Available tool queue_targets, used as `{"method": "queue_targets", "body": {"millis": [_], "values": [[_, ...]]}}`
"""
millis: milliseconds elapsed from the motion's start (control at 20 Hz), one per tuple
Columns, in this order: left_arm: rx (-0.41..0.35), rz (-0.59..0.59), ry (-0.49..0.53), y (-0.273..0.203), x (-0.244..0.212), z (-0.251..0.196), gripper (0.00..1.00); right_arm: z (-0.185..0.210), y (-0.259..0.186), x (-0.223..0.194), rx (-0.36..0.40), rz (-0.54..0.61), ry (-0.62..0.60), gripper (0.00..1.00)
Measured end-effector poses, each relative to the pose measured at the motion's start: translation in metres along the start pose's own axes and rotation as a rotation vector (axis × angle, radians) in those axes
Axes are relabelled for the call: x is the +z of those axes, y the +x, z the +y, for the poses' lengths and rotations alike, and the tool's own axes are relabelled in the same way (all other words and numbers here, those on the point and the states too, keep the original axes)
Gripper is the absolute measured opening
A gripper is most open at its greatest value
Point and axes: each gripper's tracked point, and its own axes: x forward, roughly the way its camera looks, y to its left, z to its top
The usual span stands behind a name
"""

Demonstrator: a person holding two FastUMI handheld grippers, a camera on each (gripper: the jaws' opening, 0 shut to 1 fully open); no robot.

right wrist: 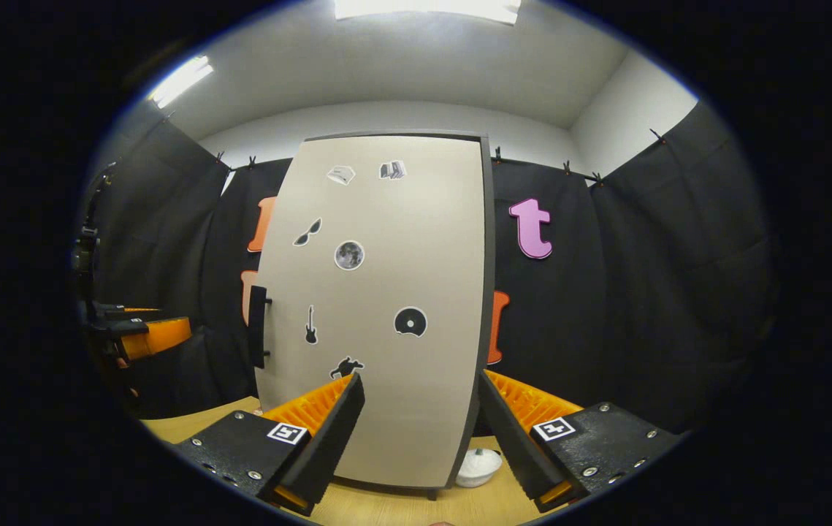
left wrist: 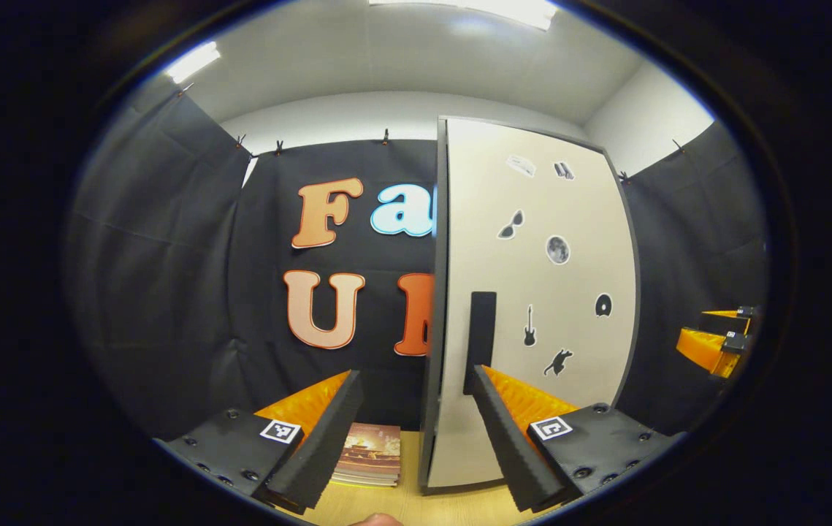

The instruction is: Open the cabinet door with the right hand, grasp the bottle in the cabinet with the left hand and place it on the coaster, then close the cabinet door with the right hand.

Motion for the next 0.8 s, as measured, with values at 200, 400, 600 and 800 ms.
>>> {"method": "queue_targets", "body": {"millis": [200, 400, 600, 800], "values": [[0.002, -0.019, -0.002, -0.005, 0.009, -0.013, 0.98, -0.014, -0.010, -0.004, -0.019, 0.014, -0.004, 0.96], [-0.010, -0.069, 0.023, -0.010, 0.017, -0.030, 0.98, -0.023, -0.020, -0.002, -0.028, 0.007, -0.009, 0.96], [-0.033, -0.079, 0.027, -0.012, 0.016, -0.038, 0.99, -0.033, -0.025, 0.001, -0.046, 0.000, 0.020, 0.96], [-0.036, -0.073, 0.033, -0.015, 0.013, -0.042, 0.98, -0.041, -0.029, 0.001, -0.059, -0.004, 0.039, 0.96]]}}
